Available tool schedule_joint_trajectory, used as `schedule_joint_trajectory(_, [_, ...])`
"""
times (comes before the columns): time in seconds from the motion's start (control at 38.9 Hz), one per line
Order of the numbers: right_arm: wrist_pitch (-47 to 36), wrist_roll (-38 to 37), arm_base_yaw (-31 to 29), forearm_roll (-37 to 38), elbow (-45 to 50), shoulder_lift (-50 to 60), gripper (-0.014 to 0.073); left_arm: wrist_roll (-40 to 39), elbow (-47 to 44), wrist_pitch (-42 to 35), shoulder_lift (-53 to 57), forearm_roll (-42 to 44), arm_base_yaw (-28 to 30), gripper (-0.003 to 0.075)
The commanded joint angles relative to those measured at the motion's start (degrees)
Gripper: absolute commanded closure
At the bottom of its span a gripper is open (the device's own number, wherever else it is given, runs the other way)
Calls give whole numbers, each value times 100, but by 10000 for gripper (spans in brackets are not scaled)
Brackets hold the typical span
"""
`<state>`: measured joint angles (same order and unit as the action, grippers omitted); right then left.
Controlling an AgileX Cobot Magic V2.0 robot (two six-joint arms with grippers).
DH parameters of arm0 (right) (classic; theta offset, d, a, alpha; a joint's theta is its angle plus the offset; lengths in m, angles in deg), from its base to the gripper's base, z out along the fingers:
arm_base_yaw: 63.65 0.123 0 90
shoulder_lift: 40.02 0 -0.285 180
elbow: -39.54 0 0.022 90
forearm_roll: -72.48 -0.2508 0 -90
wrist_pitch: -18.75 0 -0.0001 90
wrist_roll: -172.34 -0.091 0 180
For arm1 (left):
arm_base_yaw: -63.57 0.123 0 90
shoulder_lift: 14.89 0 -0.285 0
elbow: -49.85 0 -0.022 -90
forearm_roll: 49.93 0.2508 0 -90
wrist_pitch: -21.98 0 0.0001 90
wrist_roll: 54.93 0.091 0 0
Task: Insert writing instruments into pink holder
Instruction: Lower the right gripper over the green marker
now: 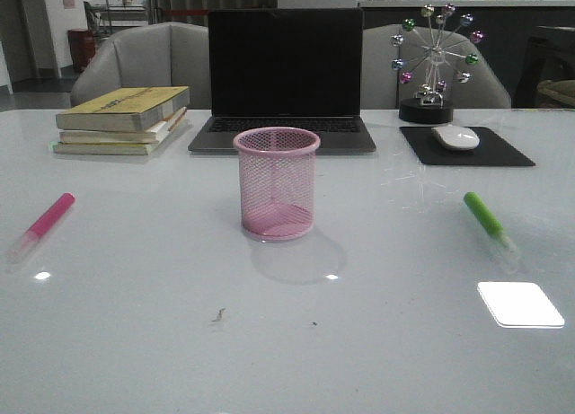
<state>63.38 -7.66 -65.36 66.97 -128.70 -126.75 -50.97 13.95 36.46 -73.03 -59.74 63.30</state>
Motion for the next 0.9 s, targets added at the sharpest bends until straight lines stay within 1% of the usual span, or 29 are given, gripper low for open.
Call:
schedule_joint_trajectory(0.0, [55, 0, 33, -16, -800, -471, 240, -25, 224, -474, 42, -71, 7, 262])
schedule_joint_trajectory(0.21, [512, 0, 332, -23, -1920, -1716, 240, -25, 224, -474, 42, -71, 7, 262])
schedule_joint_trajectory(0.36, [619, 54, 489, -17, -2464, -2444, 240, -25, 224, -474, 42, -71, 7, 262])
schedule_joint_trajectory(0.64, [667, 54, 489, -17, -2692, -3374, 240, -25, 224, -474, 42, -71, 7, 262])
schedule_joint_trajectory(0.87, [703, 54, 489, -103, -2692, -3794, 240, -25, 224, -474, 42, -71, 7, 262])
